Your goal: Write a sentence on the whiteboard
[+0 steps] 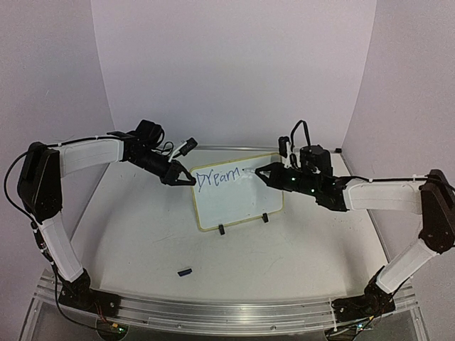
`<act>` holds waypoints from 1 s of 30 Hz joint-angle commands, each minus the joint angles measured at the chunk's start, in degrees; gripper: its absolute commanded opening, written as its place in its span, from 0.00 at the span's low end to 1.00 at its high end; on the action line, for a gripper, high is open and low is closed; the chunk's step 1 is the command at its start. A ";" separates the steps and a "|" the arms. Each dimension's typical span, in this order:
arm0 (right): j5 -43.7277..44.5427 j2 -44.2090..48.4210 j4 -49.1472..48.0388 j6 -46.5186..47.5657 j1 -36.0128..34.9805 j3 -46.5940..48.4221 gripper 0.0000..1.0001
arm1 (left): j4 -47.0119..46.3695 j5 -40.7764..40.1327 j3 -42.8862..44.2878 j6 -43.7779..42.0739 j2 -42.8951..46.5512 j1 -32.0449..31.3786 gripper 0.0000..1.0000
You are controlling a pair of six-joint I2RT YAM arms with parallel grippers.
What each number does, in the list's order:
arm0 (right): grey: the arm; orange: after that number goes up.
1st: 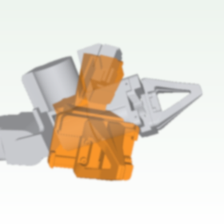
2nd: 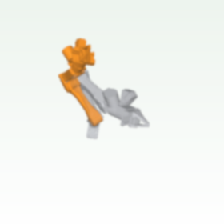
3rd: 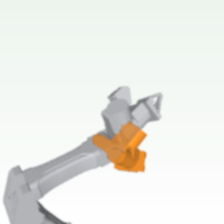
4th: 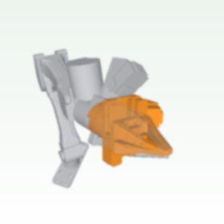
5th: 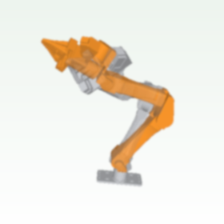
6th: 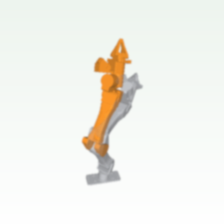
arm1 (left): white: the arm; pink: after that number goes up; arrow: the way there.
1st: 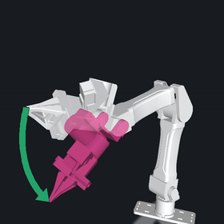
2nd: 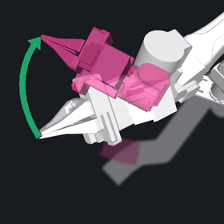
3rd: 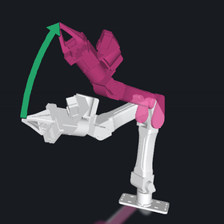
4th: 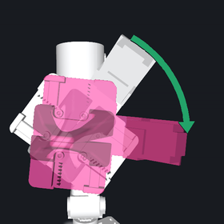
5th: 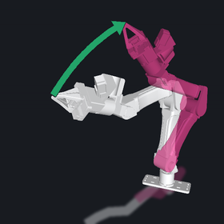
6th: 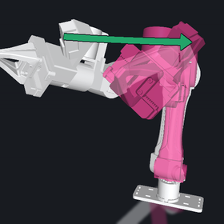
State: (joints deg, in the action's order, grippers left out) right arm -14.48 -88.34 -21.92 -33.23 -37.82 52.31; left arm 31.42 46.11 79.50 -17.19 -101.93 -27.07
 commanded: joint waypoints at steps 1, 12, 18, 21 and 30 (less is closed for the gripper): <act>1.11 -1.10 -1.90 -0.43 0.46 2.60 0.00 | 3.28 -2.95 1.18 -1.03 0.15 -1.24 0.00; -1.80 -3.11 -1.53 0.75 0.52 3.45 0.00 | 3.27 -2.95 1.18 -1.10 0.04 -1.23 0.00; -1.81 -3.39 -1.12 0.62 0.54 2.64 0.00 | 3.26 -2.95 1.18 -1.14 0.06 -1.25 0.00; -0.04 -2.24 -1.02 0.42 0.50 1.50 0.00 | 3.21 -2.95 1.18 -1.06 0.01 -1.23 0.00; 2.98 0.47 0.02 0.11 0.55 -0.41 0.00 | 3.25 -2.95 1.18 -1.04 -0.12 -1.24 0.00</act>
State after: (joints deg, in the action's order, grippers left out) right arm -15.19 -90.18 -22.15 -33.08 -37.63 52.68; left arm 31.62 45.76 79.81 -16.73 -101.93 -27.11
